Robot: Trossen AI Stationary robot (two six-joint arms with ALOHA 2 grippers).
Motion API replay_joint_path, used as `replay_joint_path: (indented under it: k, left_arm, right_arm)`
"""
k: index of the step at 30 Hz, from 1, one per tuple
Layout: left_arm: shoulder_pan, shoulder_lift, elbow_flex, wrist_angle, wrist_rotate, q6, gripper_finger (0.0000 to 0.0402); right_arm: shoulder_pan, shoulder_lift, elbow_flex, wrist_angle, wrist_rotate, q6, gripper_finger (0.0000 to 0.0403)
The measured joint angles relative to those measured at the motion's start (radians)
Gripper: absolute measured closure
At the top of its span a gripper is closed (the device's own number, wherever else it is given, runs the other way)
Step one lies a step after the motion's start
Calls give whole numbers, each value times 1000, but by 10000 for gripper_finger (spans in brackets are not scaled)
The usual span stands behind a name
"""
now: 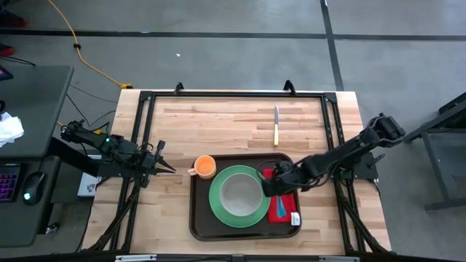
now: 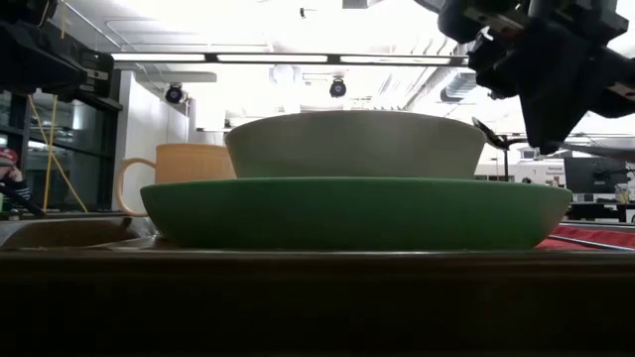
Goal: Set up tray
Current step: Put the blue spoon to the right of the blue fork on the red napkin on the brown serving tray
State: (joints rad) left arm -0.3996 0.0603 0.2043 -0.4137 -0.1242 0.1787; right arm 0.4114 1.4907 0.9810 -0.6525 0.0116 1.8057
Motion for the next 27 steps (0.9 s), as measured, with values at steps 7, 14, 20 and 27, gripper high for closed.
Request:
replay_joint_path:
  k: [7,14,20,27]
  left_arm:
    - [0,0,0,0,0,0,339]
    - [0,0,0,0,1,0,339]
    - [0,0,0,0,11,0,339]
    - [0,0,0,0,12,0,339]
  right_arm:
    - [0,69,0,16,-15,-29,402]
    - [-15,119,0,39,-17,-59,402]
    - [-38,134,0,47,-19,-101,401]
    - [-59,134,-1,53,-15,-147,402]
